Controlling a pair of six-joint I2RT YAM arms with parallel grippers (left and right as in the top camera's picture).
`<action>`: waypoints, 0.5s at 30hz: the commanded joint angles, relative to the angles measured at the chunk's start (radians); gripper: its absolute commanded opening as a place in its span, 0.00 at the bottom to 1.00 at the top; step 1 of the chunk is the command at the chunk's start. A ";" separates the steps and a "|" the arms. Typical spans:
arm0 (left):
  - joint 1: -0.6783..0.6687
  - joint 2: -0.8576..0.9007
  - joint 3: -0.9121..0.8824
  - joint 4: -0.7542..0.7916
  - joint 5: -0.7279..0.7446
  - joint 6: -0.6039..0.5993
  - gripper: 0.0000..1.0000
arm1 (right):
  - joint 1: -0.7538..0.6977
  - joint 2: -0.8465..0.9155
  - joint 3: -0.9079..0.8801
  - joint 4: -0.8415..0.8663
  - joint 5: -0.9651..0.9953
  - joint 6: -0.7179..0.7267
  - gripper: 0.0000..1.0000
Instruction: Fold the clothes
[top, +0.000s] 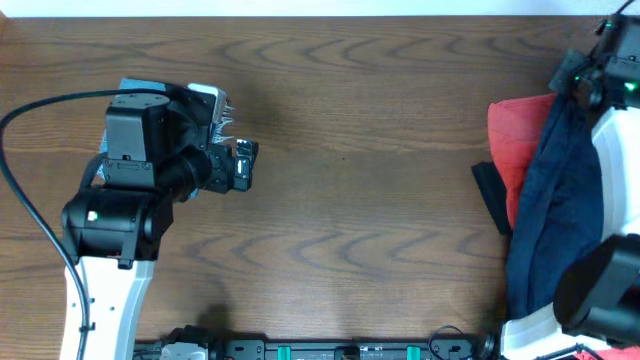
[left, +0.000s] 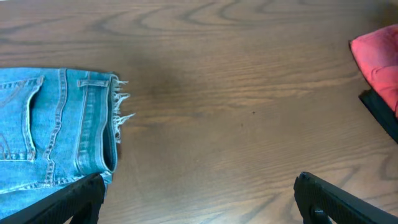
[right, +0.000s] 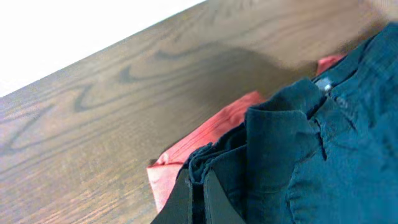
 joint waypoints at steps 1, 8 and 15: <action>0.003 -0.037 0.024 0.005 -0.004 -0.005 0.98 | -0.007 -0.080 0.027 0.023 -0.028 -0.046 0.01; 0.003 -0.099 0.024 0.027 -0.043 -0.005 0.98 | -0.001 -0.161 0.039 0.004 -0.058 -0.046 0.02; 0.003 -0.111 0.024 0.025 -0.042 -0.005 0.98 | -0.001 -0.074 0.037 -0.073 -0.058 -0.046 0.80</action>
